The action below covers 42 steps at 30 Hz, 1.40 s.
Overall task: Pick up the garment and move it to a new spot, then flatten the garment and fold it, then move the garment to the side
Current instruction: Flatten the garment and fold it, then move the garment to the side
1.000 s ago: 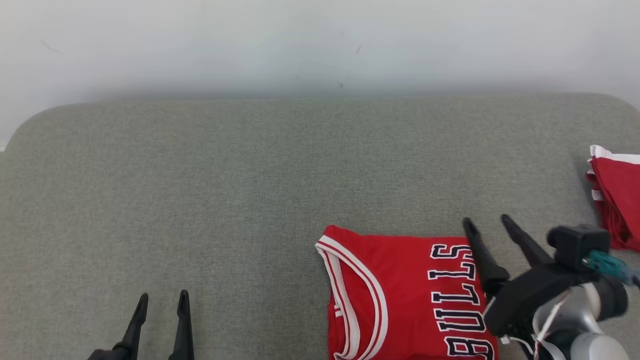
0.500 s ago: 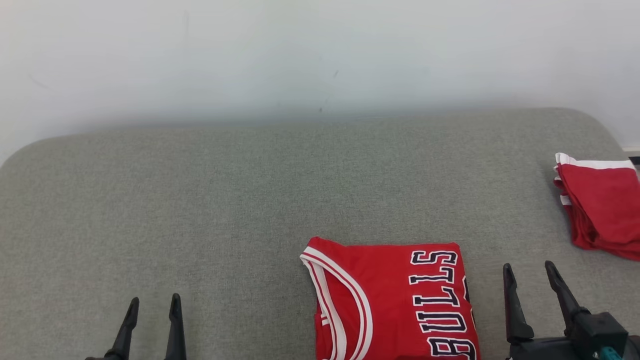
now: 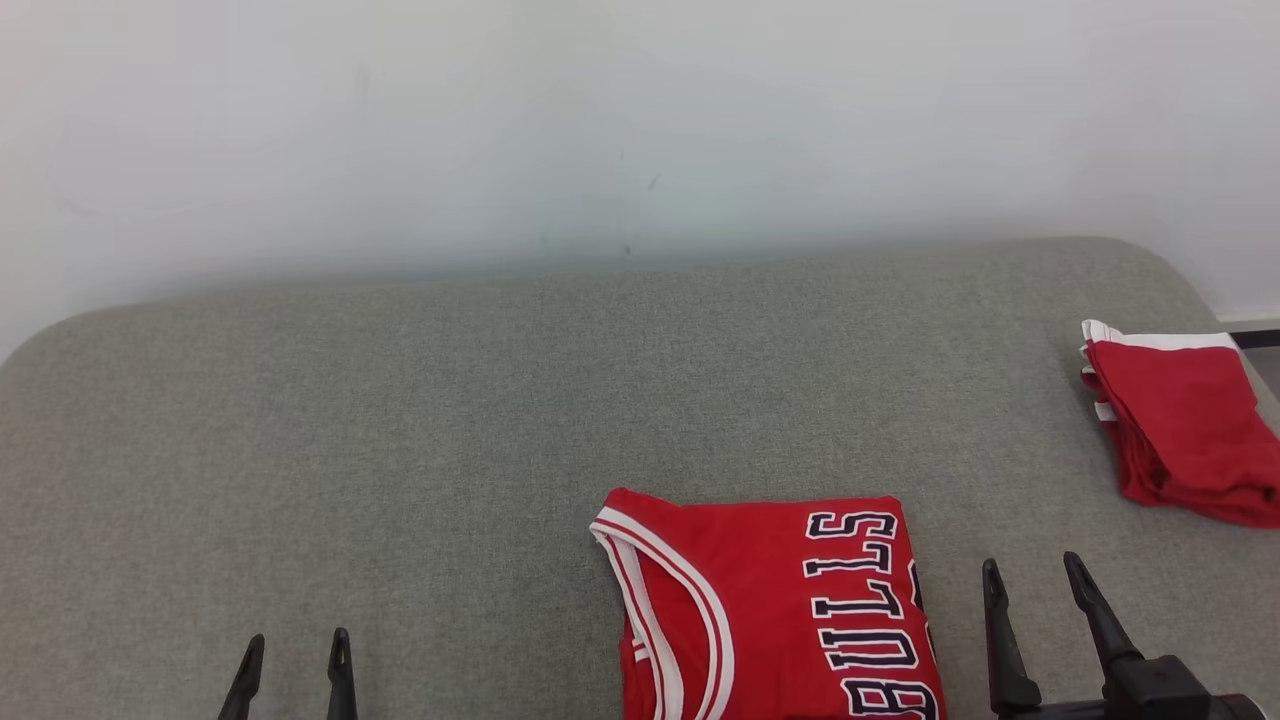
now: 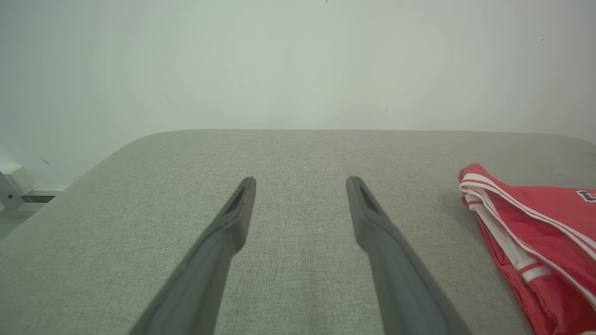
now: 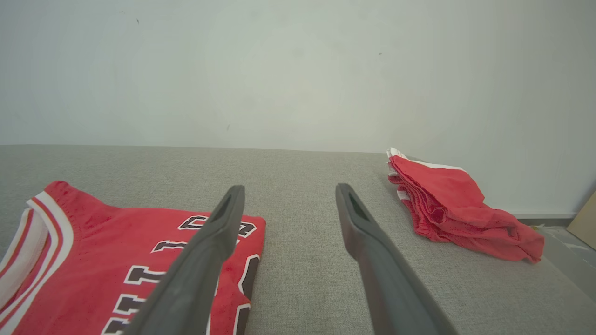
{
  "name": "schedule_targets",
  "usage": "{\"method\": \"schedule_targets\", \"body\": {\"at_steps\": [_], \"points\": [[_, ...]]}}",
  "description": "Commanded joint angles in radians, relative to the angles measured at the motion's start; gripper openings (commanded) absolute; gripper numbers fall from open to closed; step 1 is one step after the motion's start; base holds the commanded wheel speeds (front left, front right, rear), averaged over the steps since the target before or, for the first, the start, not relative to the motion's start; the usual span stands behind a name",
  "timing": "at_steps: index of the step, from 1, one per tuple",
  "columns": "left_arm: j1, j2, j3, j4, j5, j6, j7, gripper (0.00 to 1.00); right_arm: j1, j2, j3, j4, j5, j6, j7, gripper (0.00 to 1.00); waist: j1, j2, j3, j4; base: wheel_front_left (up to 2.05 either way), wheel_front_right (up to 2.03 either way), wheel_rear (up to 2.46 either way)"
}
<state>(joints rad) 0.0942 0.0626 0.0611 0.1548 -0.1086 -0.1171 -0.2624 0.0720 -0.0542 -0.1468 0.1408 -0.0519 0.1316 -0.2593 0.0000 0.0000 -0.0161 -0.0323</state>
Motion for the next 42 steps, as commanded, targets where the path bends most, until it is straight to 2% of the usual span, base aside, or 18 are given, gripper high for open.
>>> {"method": "schedule_targets", "body": {"at_steps": [1, 22, 25, 29, 36, 40, 42], "points": [[0.013, -0.004, 0.006, 0.008, 0.007, 0.002, -0.003, 1.00, -0.011, 0.004, 0.003, 0.005, -0.010, -0.003, -0.005, 1.00, 0.0000, 0.0000, -0.003, -0.002, 0.00, 0.00, 0.00], [0.004, -0.011, 0.028, 0.028, 0.023, 0.002, -0.003, 1.00, -0.021, 0.006, 0.017, 0.023, 0.003, -0.003, -0.006, 1.00, 0.0000, 0.0000, 0.001, 0.002, 0.00, 0.00, 0.00], [0.003, -0.011, 0.027, 0.027, 0.022, 0.001, -0.003, 1.00, -0.029, 0.006, 0.023, 0.007, 0.008, -0.003, 0.024, 1.00, 0.0000, 0.0000, 0.002, -0.002, 0.00, 0.00, 0.00], [0.004, -0.011, 0.025, 0.029, 0.021, 0.000, -0.003, 1.00, -0.044, -0.021, 0.057, -0.035, 0.046, -0.003, 0.174, 1.00, 0.0000, 0.0000, 0.000, -0.005, 0.00, 0.00, 0.00], [0.000, -0.012, 0.010, 0.038, 0.016, -0.003, -0.003, 1.00, -0.079, -0.024, 0.014, -0.187, 0.119, -0.003, 0.684, 1.00, 0.0000, 0.0000, 0.003, -0.002, 0.00, 0.00, 0.00], [-0.012, -0.012, -0.006, 0.043, 0.016, -0.005, -0.003, 1.00, -0.091, -0.026, 0.013, -0.229, 0.163, -0.003, 0.931, 1.00, 0.0000, 0.0000, 0.013, 0.015, 0.00, 0.00, 0.00], [-0.016, -0.012, -0.012, 0.044, 0.016, -0.004, -0.003, 1.00, -0.099, -0.029, 0.001, -0.249, 0.150, -0.003, 1.012, 1.00, 0.0000, 0.0000, 0.019, 0.025, 0.00, 0.00, 0.00]]}}
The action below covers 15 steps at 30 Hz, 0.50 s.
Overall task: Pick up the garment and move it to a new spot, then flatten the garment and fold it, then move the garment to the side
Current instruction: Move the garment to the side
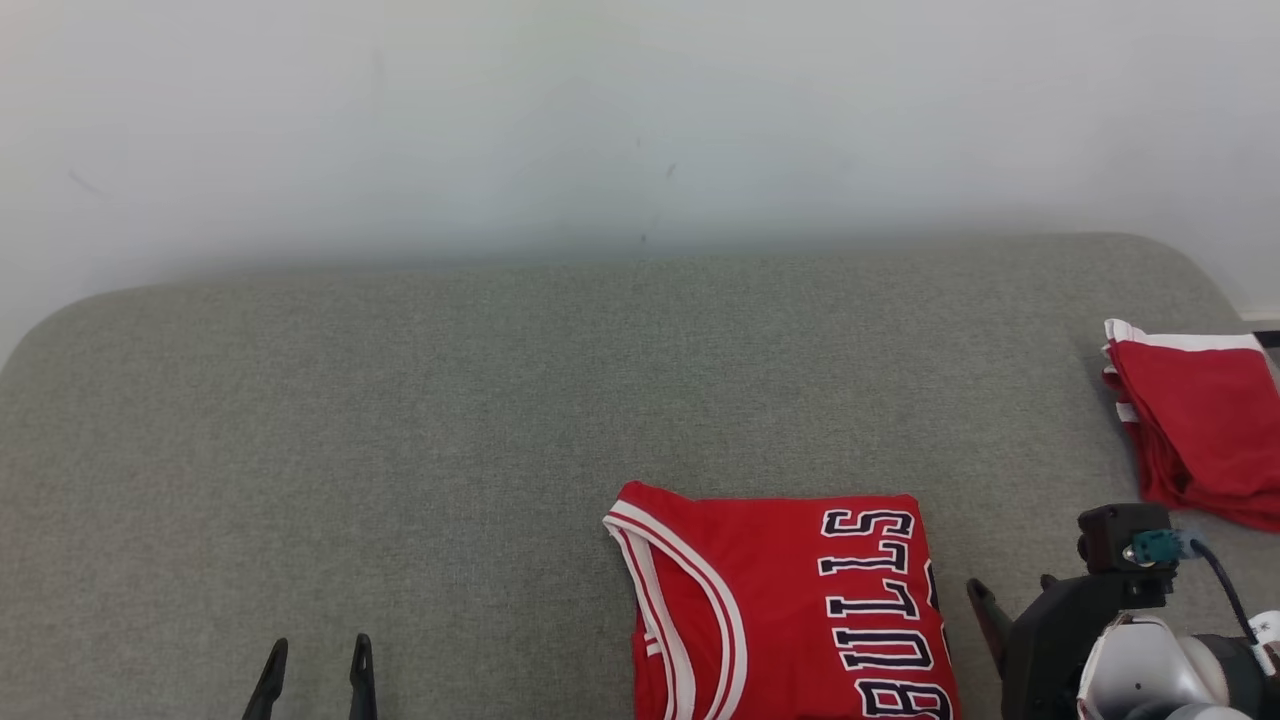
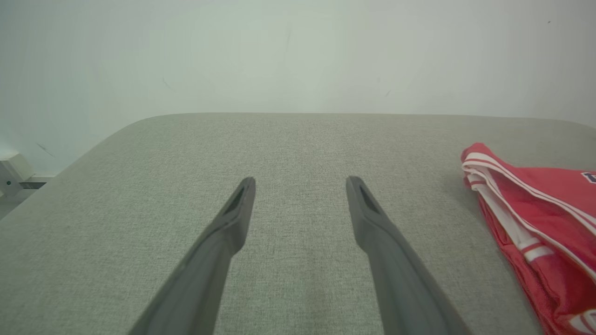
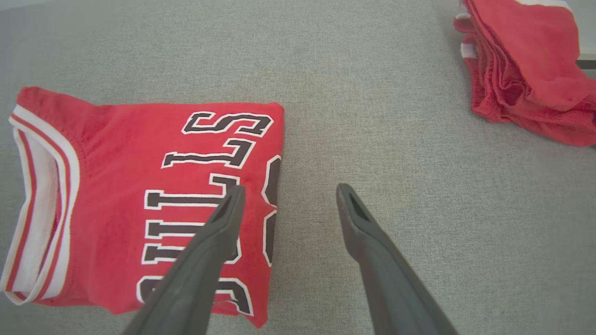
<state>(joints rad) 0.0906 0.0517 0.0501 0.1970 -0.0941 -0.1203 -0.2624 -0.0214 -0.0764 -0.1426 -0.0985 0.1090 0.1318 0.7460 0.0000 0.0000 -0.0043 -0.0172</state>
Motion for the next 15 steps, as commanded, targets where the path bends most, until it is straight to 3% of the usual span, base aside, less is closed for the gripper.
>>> {"method": "schedule_targets", "body": {"at_steps": [1, 6, 15], "points": [[-0.015, -0.002, -0.004, 0.001, 0.001, -0.001, -0.003, 1.00, -0.011, -0.006, -0.011, -0.015, -0.023, -0.003, 0.033, 1.00, 0.0000, 0.0000, 0.013, 0.016, 0.00, 0.00, 0.00], [-0.024, -0.001, -0.013, -0.001, 0.000, -0.002, -0.003, 1.00, -0.023, -0.002, -0.035, 0.020, -0.045, -0.003, 0.100, 1.00, 0.0000, 0.0000, 0.043, 0.046, 0.00, 0.00, 0.00], [-0.055, -0.002, -0.020, -0.002, 0.007, -0.004, -0.003, 1.00, -0.065, 0.009, -0.046, 0.167, -0.037, -0.003, 0.080, 1.00, 0.0000, 0.0000, 0.089, 0.085, 0.00, 0.00, 0.00]]}}
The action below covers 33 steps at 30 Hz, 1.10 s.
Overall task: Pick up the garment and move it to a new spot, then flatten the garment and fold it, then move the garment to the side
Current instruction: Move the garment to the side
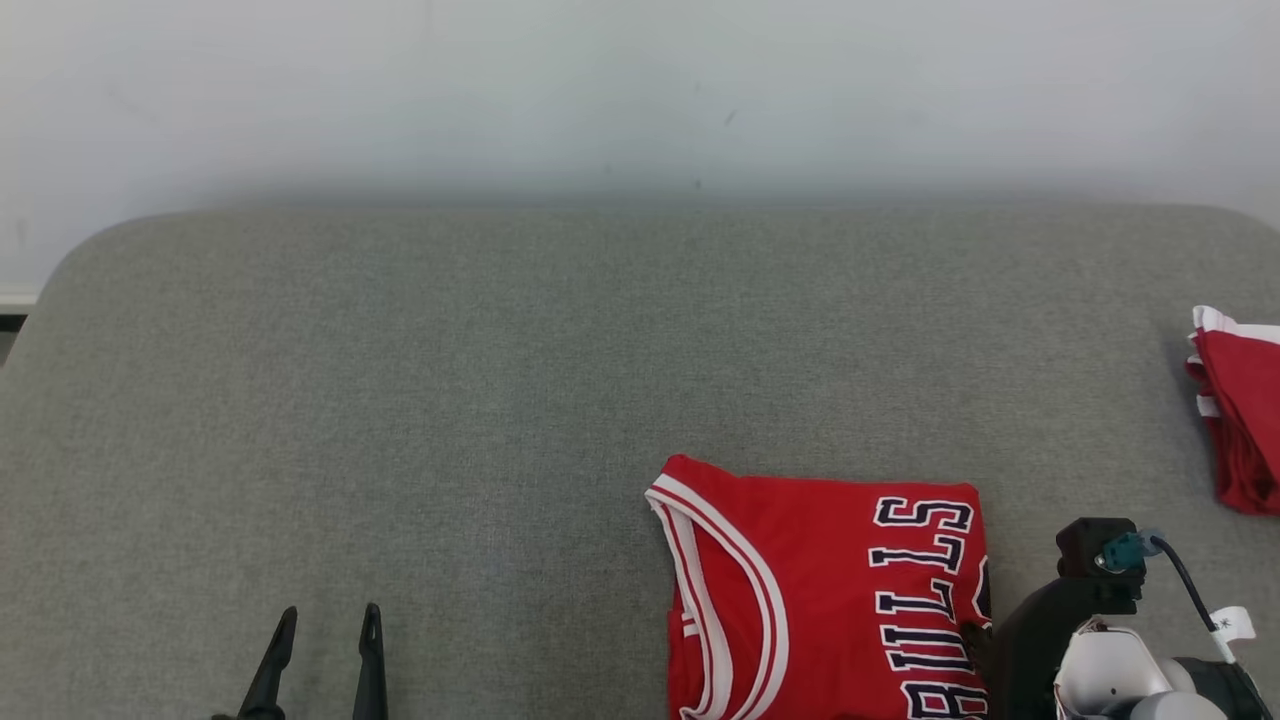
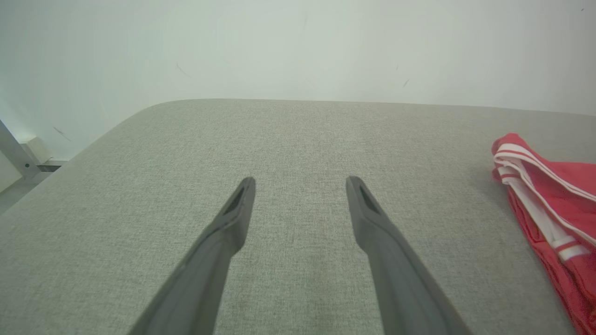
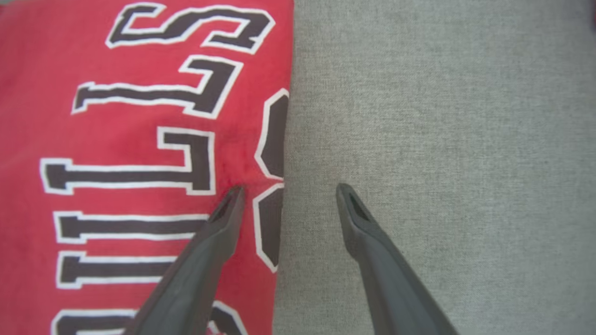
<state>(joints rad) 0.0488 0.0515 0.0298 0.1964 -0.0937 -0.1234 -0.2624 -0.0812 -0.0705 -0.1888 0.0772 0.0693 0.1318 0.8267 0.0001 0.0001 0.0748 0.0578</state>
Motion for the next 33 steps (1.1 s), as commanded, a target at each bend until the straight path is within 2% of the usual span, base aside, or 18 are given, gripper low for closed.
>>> {"method": "schedule_targets", "body": {"at_steps": [1, 6, 7, 8, 9, 15, 22, 33], "points": [[-0.014, -0.002, 0.000, -0.001, 0.007, -0.001, -0.003, 1.00, -0.009, 0.005, 0.004, 0.008, 0.006, -0.003, -0.006, 1.00, -0.0001, -0.0001, 0.013, 0.012, 0.00, 0.00, 0.00], [-0.018, -0.002, -0.001, 0.001, 0.008, -0.002, -0.003, 1.00, -0.044, 0.011, 0.020, 0.101, 0.013, -0.003, -0.030, 1.00, -0.0001, -0.0001, 0.021, 0.016, 0.00, 0.00, 0.00], [-0.019, -0.002, 0.000, 0.000, 0.009, -0.002, -0.003, 1.00, -0.049, 0.013, 0.023, 0.118, 0.012, -0.003, -0.032, 0.44, -0.0001, -0.0001, 0.022, 0.015, 0.00, 0.00, 0.00], [-0.020, -0.002, 0.001, 0.000, 0.010, -0.002, -0.003, 1.00, -0.054, 0.014, 0.026, 0.130, 0.007, -0.003, -0.035, 0.09, -0.0001, -0.0001, 0.022, 0.014, 0.00, 0.00, 0.00], [-0.021, -0.002, 0.001, 0.001, 0.011, -0.002, -0.003, 1.00, -0.060, 0.014, 0.028, 0.140, 0.002, -0.003, -0.040, 0.00, -0.0001, -0.0001, 0.021, 0.012, 0.00, 0.00, 0.00], [-0.009, -0.002, 0.006, -0.009, 0.008, 0.001, -0.003, 1.00, -0.173, -0.009, 0.074, 0.154, 0.045, -0.003, -0.073, 0.00, -0.0001, -0.0001, 0.026, -0.029, 0.00, 0.00, 0.00], [-0.031, -0.001, 0.004, -0.030, 0.018, 0.000, -0.003, 1.00, -0.373, -0.143, 0.155, 0.204, 0.051, -0.003, -0.083, 0.00, -0.0001, -0.0001, 0.046, -0.088, 0.00, 0.00, 0.00], [-0.053, 0.003, -0.021, -0.036, 0.022, -0.005, -0.003, 1.00, -0.596, -0.320, 0.167, 0.277, 0.006, -0.003, -0.129, 0.00, -0.0001, -0.0001, 0.106, -0.167, 0.00, 0.00, 0.00]]}}
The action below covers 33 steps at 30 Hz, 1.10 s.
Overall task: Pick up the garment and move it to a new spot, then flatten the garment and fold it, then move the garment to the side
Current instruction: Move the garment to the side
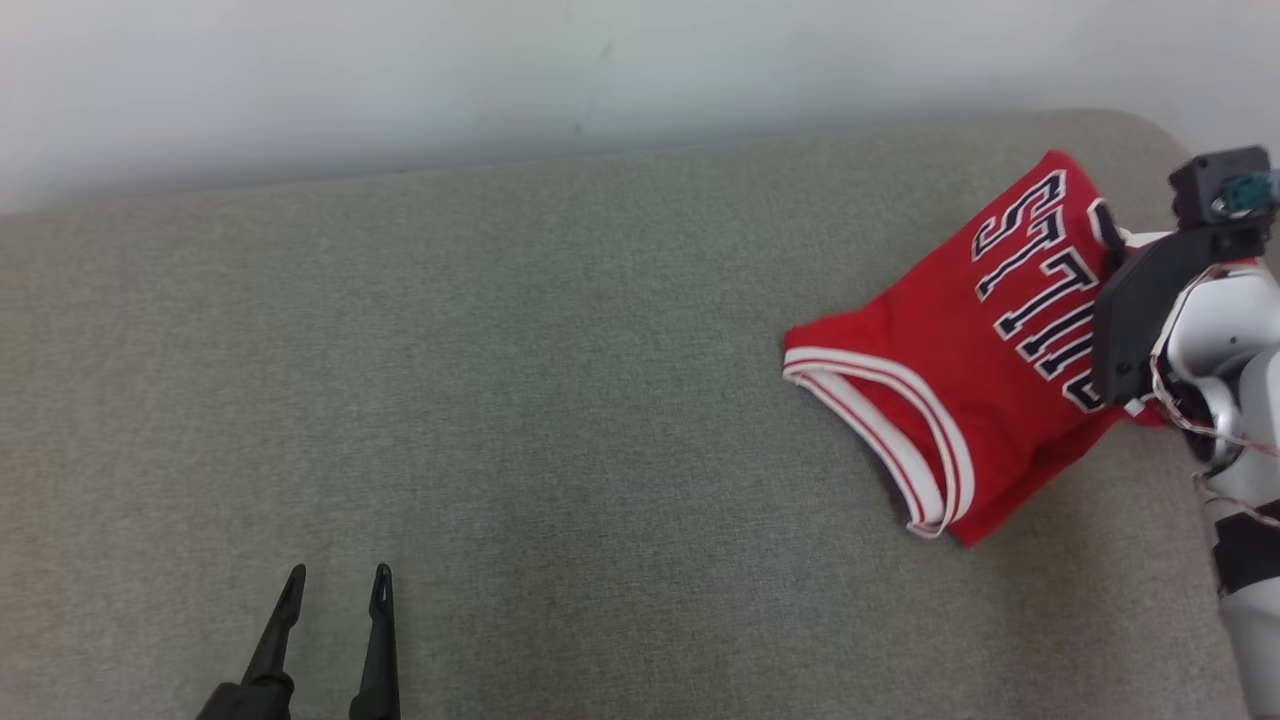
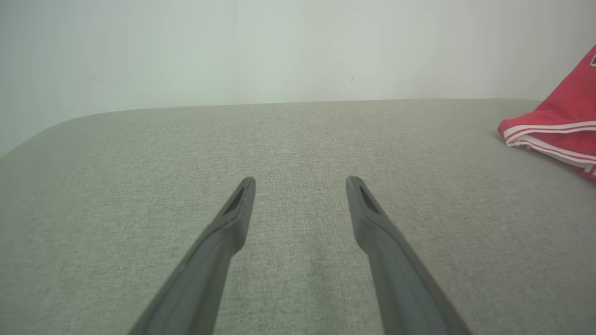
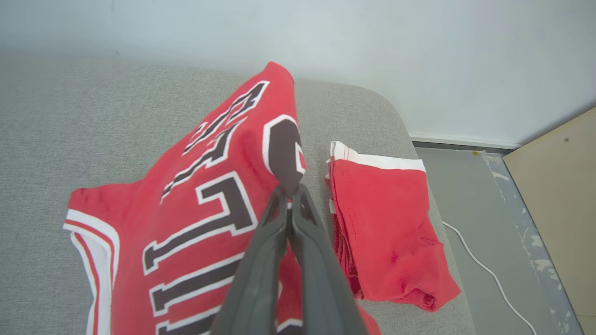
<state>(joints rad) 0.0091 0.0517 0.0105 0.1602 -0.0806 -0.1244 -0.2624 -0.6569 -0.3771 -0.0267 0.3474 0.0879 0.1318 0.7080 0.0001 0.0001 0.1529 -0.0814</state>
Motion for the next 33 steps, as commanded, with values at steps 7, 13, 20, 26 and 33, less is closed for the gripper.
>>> {"method": "schedule_targets", "body": {"at_steps": [7, 13, 20, 26, 33], "points": [[-0.040, 0.020, -0.001, -0.013, 0.014, -0.006, -0.003, 1.00, -0.118, -0.066, -0.047, 0.041, -0.054, -0.003, -0.060, 0.00, -0.0001, -0.0001, 0.085, -0.069, 0.00, 0.00, 0.00], [-0.064, 0.037, -0.019, -0.008, 0.017, -0.007, -0.003, 1.00, -0.164, -0.046, -0.174, 0.085, -0.086, -0.003, -0.103, 0.00, -0.0001, -0.0001, 0.126, -0.082, 0.00, 0.00, 0.00], [-0.091, 0.064, -0.045, -0.012, 0.021, -0.005, -0.003, 1.00, -0.150, -0.067, -0.334, 0.137, -0.160, -0.003, -0.126, 0.00, -0.0001, -0.0001, 0.182, -0.065, 0.00, 0.00, 0.00], [-0.107, 0.086, -0.059, -0.017, 0.025, -0.005, -0.003, 1.00, -0.139, -0.081, -0.455, 0.152, -0.279, -0.003, -0.206, 0.00, -0.0001, -0.0001, 0.223, -0.043, 0.00, 0.00, 0.00], [-0.122, 0.099, -0.070, -0.026, 0.026, -0.006, -0.003, 1.00, -0.152, -0.068, -0.532, 0.175, -0.417, -0.003, -0.302, 1.00, -0.0001, -0.0001, 0.245, -0.026, 0.00, 0.00, 0.00]]}}
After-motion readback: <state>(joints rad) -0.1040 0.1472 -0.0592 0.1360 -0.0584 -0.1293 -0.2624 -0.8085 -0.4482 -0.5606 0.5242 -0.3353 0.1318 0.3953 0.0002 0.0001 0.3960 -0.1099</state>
